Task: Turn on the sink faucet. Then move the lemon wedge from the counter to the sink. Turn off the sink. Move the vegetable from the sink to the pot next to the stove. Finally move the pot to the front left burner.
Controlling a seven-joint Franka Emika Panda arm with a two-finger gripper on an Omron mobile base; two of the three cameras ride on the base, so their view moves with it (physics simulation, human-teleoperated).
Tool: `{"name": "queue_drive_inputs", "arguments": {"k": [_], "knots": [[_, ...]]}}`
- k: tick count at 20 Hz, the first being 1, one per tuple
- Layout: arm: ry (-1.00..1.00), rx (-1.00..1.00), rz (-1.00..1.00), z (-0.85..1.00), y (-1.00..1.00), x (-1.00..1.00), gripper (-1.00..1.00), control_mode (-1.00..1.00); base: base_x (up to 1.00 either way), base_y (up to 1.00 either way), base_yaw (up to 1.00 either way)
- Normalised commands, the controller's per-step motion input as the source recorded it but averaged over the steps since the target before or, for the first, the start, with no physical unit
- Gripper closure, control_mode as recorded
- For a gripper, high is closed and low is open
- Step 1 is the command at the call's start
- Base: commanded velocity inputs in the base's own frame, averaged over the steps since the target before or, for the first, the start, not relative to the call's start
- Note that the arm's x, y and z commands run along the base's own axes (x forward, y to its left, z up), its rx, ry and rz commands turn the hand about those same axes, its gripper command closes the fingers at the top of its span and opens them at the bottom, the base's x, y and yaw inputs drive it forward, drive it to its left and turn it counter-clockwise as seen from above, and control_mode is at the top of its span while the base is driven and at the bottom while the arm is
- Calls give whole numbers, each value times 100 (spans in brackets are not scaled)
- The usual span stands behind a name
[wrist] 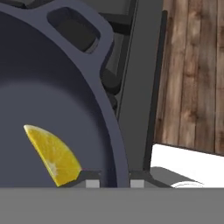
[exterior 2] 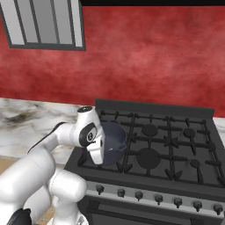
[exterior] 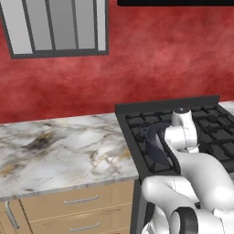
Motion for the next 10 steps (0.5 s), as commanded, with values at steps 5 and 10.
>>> {"name": "queue_drive_inputs", "arguments": {"k": [5,10], "knots": [[4,0,0,-16,0,3,-100,-100,0,0,0],[0,1,1,0,0,0,-100,-100,0,0,0]]}}
